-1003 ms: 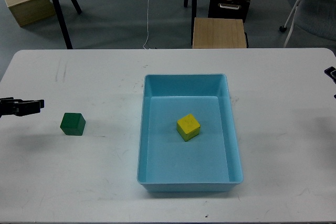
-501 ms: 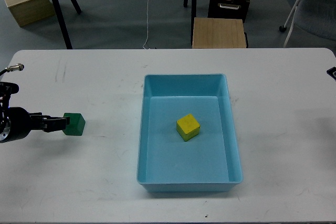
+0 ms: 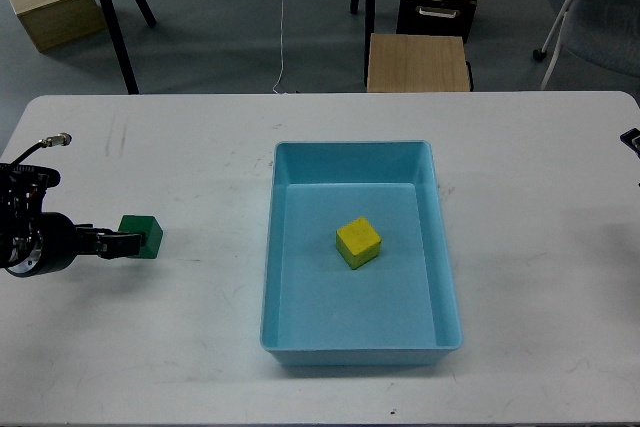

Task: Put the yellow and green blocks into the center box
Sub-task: 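Close the left gripper on the green cube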

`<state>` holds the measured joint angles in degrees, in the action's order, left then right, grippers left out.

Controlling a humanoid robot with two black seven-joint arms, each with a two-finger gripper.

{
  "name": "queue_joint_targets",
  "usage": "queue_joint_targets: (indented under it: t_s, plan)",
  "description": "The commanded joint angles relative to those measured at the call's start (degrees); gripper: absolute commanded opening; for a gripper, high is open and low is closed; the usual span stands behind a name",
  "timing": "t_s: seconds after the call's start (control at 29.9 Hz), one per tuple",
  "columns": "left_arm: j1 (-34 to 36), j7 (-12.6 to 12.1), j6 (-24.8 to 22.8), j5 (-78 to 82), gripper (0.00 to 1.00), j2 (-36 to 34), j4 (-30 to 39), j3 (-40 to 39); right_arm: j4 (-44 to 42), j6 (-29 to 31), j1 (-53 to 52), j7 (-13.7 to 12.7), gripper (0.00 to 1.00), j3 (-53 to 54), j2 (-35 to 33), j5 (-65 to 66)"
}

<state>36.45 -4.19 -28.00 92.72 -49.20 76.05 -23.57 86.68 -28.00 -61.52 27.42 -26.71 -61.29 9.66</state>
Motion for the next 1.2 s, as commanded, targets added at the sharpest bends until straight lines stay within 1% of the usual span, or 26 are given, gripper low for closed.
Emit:
queue_joint_targets:
  t_s: [0.0,0.23,0.5,1.17]
  plan:
    - [0.03,0.06,0.0,0.09,0.99,0.24,-0.03,0.19,0.16,0.0,0.0,0.0,1.0,-0.01,-0.24,0.01]
    - [0.99,0.06,0.0,0.09,0.99,1.38,-2.22,2.03,0.16,0.0,0.35,0.0,1.0,-0.01,-0.41,0.09]
    - [1.17,-0.03,0.0,0.09,0.99,3.23,-2.67,2.56,0.16,0.0,0.44,0.09,1.0,-0.01,-0.59,0.18]
    - [2.05,0.32,0.0,0.09,0.99,4.2,-4.25,2.82,0.16,0.0,0.44,0.09,1.0,0.08,-0.59,0.18]
